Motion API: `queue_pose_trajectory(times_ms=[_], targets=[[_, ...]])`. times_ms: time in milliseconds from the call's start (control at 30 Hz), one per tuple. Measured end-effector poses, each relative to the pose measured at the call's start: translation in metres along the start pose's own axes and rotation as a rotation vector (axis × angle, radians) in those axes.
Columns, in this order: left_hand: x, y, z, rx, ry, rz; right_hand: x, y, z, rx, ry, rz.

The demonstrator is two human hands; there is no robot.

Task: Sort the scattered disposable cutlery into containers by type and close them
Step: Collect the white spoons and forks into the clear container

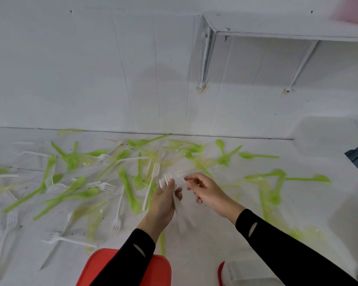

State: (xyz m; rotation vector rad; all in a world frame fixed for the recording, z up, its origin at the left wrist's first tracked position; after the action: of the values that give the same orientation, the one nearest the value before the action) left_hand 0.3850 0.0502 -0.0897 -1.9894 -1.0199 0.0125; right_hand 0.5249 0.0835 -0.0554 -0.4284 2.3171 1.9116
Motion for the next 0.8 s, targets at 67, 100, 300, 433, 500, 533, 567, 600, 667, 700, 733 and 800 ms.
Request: queue_pose_trajectory(times_ms=[67, 100, 300, 433, 500, 533, 567, 600, 667, 700, 733, 800], targets=[[0.000, 0.000, -0.003, 0.000, 0.051, -0.027, 0.001, 0.001, -0.002, -0.022, 0.003, 0.028], [-0.001, -0.001, -0.003, 0.004, 0.077, -0.024, 0.002, 0.000, -0.002, -0.040, 0.007, 0.028], [0.002, -0.002, -0.007, -0.065, 0.177, -0.003, 0.002, 0.002, -0.003, -0.034, 0.000, 0.005], [0.005, 0.000, -0.011, 0.021, 0.232, 0.104, 0.003, 0.008, -0.012, -0.102, 0.065, -0.127], [0.002, 0.001, -0.009, 0.063, 0.131, 0.050, 0.001, 0.014, -0.009, -0.110, 0.033, -0.147], [0.001, 0.000, -0.006, 0.101, 0.075, 0.048, -0.002, 0.017, -0.002, -0.114, -0.029, -0.149], [0.001, 0.000, -0.004, 0.138, 0.027, 0.066, -0.008, 0.017, 0.010, -0.123, -0.111, -0.175], [0.002, -0.002, -0.005, 0.169, 0.001, 0.092, -0.015, 0.016, 0.023, -0.125, -0.197, -0.226], [0.004, -0.008, -0.006, 0.248, -0.025, 0.205, -0.029, 0.008, 0.053, -0.118, -0.307, -0.352], [0.005, -0.013, -0.004, 0.302, -0.040, 0.298, -0.035, 0.002, 0.066, -0.094, -0.326, -0.423], [0.005, -0.019, 0.000, 0.363, -0.053, 0.389, -0.041, -0.003, 0.077, -0.053, -0.329, -0.508], [0.004, -0.038, 0.012, 0.459, -0.079, 0.499, -0.048, -0.012, 0.089, 0.025, -0.319, -0.701]])
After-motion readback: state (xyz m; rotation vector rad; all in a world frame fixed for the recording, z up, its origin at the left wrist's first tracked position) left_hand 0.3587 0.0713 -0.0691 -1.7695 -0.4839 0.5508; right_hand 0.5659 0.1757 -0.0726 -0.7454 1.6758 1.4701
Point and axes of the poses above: each hand's wrist, its own z-axis towards the middle knuckle, its own x-axis out of the palm, y = z × x, the point moved 1 cm from there along z, towards the middle knuckle, and after that the axes turned 15 degrees about -y, right-handed, at the moved point
